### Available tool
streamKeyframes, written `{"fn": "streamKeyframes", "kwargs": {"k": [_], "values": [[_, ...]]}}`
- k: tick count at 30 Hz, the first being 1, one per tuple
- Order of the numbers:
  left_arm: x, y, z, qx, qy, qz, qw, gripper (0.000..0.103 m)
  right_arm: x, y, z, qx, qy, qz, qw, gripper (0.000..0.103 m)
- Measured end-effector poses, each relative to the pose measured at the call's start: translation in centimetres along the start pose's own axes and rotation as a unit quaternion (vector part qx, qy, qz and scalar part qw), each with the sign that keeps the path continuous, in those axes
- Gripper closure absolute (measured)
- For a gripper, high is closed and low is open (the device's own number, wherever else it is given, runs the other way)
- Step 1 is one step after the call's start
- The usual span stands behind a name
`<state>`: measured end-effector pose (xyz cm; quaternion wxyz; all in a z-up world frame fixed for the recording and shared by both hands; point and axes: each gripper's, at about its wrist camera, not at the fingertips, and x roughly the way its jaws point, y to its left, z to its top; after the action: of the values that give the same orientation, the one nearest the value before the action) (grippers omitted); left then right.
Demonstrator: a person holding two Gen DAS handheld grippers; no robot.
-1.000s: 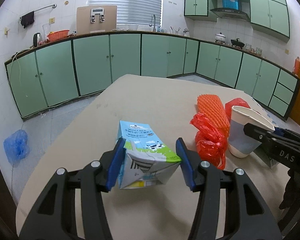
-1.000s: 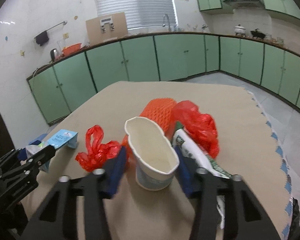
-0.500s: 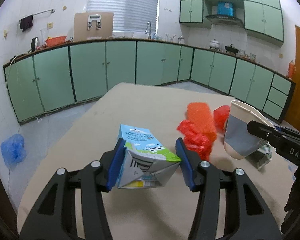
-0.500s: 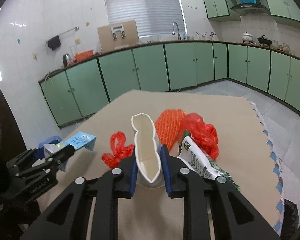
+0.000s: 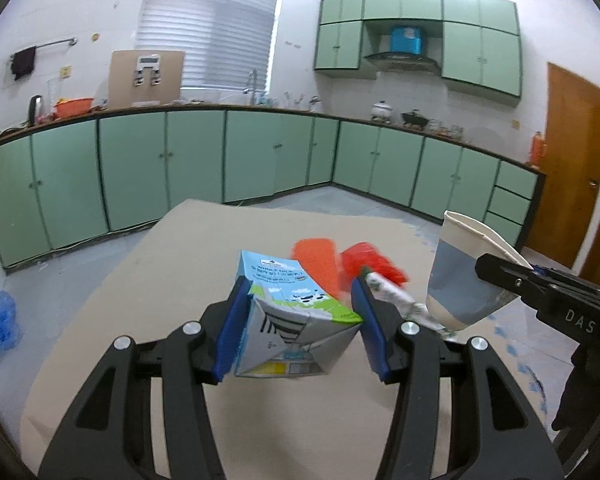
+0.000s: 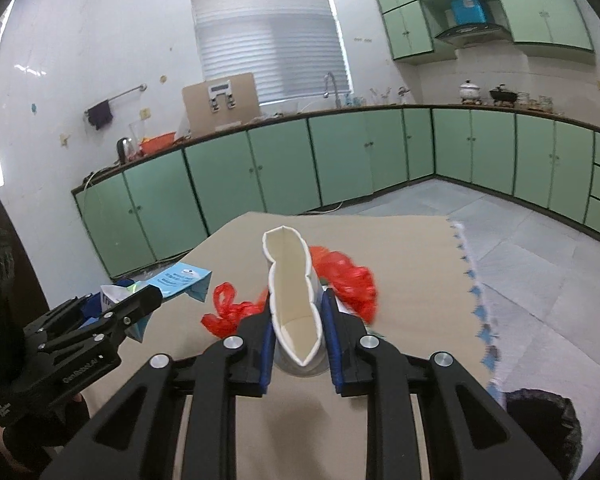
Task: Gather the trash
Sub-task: 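Carry the milk carton and paper cup over the black bin and open both tools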
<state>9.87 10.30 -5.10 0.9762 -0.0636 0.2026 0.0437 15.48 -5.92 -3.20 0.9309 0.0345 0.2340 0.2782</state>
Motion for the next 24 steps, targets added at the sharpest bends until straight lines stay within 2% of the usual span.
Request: {"fn": "streamKeyframes", "kwargs": {"k": [8, 16, 24], "values": [[0.3, -5.6, 0.1, 0.026, -0.003, -0.066, 0.9975, 0.053, -4.5, -3.8, -0.2, 0.029, -0.020, -0.049, 0.998, 0.081], [1.2, -11.7, -0.7, 0.052, -0.001, -0.127, 0.9906, 0.053, -8.3, -7.6, -1.0, 0.056, -0.034, -0.109, 0.992, 0.081], [2.2, -17.0, -1.3, 0.067, 0.001, -0.173, 0.9826, 0.053, -12.0, -10.7, -2.2, 0.077, -0.043, -0.164, 0.982, 0.081]]}}
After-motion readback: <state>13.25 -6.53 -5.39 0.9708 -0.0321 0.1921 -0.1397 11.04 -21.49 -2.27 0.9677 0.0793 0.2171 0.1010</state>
